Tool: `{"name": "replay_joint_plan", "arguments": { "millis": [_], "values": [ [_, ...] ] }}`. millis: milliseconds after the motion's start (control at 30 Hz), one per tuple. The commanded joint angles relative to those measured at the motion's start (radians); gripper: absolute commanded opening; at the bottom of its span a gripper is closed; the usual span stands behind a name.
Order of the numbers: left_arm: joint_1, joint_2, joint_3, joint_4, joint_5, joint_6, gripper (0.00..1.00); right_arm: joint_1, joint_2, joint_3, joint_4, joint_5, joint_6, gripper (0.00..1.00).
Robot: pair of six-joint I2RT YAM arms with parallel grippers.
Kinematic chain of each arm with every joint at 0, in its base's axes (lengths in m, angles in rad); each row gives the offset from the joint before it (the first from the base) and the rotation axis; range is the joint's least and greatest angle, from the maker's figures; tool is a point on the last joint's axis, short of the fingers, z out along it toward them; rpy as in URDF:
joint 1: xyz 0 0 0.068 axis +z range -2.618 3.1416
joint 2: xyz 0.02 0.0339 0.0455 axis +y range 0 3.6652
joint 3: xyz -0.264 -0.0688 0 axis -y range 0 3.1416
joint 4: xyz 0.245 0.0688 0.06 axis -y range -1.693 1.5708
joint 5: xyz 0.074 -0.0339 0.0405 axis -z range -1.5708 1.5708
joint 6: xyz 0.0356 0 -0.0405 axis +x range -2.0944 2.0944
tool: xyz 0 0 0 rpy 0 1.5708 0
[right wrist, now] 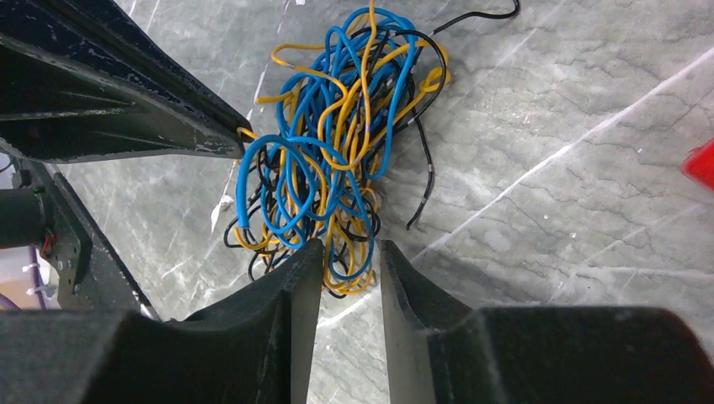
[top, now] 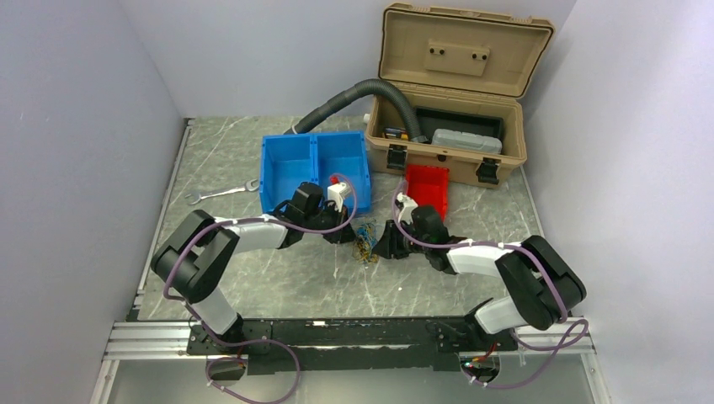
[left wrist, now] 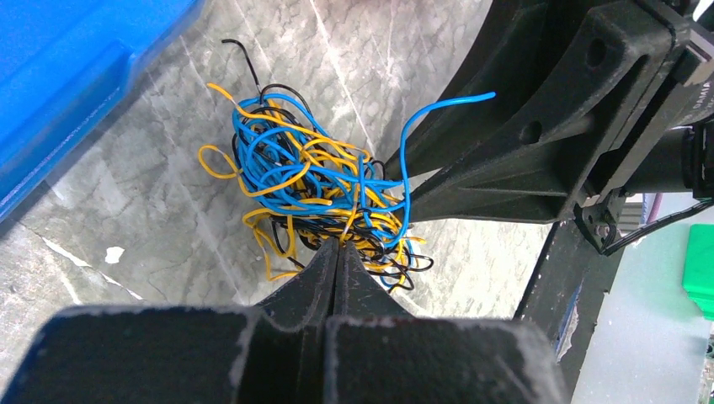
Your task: Untangle the cables
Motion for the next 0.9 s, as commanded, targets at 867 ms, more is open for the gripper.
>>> {"name": "replay_joint_plan", "arguments": {
  "millis": [867],
  "values": [
    [0.004,-0.095,-0.029,0.009,-0.129,0.020,0.20,0.011,-0.302,-0.067,-0.034,0.193,-0.033,0.00]
  ]
}}
